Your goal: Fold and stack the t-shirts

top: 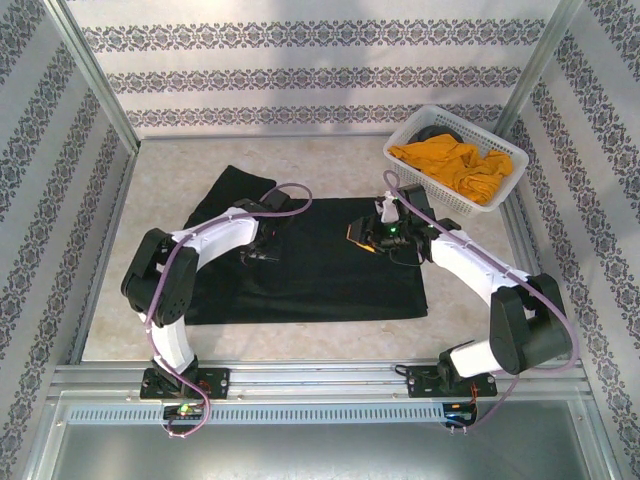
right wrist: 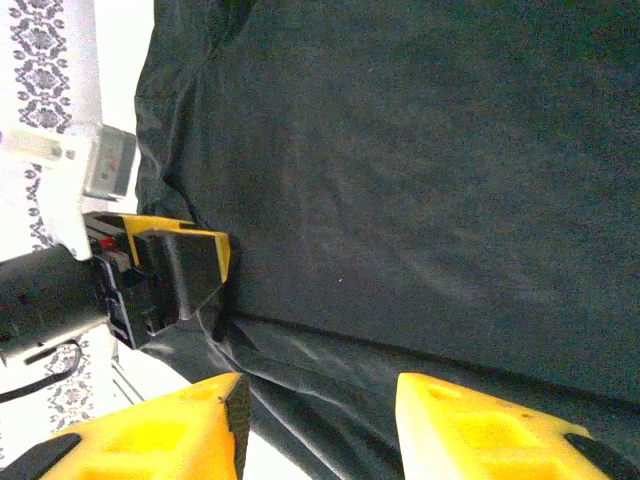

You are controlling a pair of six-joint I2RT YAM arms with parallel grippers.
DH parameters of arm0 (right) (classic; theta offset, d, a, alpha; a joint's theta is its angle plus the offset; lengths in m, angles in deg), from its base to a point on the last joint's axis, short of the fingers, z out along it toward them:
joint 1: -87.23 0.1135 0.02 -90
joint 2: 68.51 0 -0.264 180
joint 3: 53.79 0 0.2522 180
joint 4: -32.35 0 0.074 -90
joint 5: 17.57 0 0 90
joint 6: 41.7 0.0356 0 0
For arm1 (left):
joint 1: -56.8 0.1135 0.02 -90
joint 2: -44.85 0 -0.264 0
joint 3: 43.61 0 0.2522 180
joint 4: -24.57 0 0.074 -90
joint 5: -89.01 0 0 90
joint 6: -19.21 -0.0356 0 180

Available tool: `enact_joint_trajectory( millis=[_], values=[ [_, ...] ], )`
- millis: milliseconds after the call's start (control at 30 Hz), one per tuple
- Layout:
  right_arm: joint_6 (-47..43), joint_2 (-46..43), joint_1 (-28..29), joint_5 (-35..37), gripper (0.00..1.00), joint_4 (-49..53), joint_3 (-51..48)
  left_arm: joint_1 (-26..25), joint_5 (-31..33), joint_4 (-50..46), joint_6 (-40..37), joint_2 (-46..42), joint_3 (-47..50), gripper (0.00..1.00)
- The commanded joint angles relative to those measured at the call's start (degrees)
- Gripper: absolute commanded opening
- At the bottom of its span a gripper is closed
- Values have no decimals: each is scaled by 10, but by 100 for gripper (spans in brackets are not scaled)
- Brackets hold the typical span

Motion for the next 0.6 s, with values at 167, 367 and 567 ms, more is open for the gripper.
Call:
enact_joint_trajectory(
  millis=[167,367,567],
  values=[
    [16,22,-10,-20,43,-28,17,-11,48,-43,-42,20,10,45],
    [23,40,-10,-23,41,-35,27,-13,40,-37,-44,39,6,38],
    [25,44,-10,-24,40,-35,34,-13,38,-31,-39,43,18,28]
  ],
)
